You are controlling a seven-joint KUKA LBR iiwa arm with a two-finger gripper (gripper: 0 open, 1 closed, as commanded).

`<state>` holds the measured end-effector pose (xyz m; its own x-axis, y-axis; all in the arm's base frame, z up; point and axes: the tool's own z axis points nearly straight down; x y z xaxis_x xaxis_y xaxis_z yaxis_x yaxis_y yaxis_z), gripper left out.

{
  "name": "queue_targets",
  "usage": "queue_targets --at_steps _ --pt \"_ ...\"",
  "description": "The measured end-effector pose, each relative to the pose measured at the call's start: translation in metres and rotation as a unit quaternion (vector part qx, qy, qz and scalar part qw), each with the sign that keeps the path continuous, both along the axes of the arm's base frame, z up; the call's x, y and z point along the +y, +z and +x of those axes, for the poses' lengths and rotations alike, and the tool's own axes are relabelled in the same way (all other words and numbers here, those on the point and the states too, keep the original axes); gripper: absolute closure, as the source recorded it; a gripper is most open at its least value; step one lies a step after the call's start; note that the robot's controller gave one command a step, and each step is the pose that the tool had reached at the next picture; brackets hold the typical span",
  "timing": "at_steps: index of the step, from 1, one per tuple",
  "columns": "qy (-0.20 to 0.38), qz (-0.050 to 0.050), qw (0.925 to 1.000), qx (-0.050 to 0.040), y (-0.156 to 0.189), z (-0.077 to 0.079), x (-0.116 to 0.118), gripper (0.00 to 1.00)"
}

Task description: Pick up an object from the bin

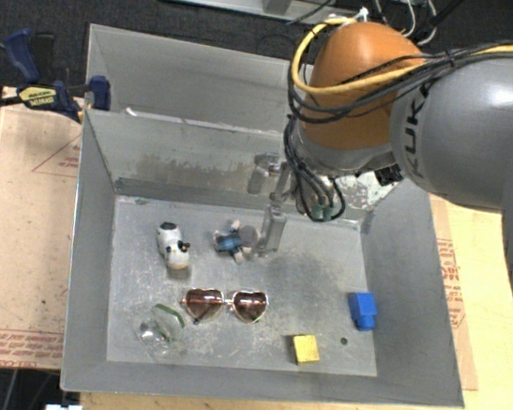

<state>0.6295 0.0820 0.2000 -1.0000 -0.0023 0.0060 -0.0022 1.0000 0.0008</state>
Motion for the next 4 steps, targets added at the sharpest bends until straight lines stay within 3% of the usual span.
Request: queue_targets --at_steps 1,2,3,4 --pt "-0.001 0.000 1.0000 -0.0040 0.005 0.001 0.000 0.00" --pt "0.030 0.000 0.9995 -0.0052 -0.063 -0.040 0.005 0.00" --pt "0.082 0.000 0.9966 -0.0014 -0.078 -0.063 0.013 0.00" --pt "0.066 0.001 0.9978 -0.0027 -0.073 -0.083 0.019 0.00"
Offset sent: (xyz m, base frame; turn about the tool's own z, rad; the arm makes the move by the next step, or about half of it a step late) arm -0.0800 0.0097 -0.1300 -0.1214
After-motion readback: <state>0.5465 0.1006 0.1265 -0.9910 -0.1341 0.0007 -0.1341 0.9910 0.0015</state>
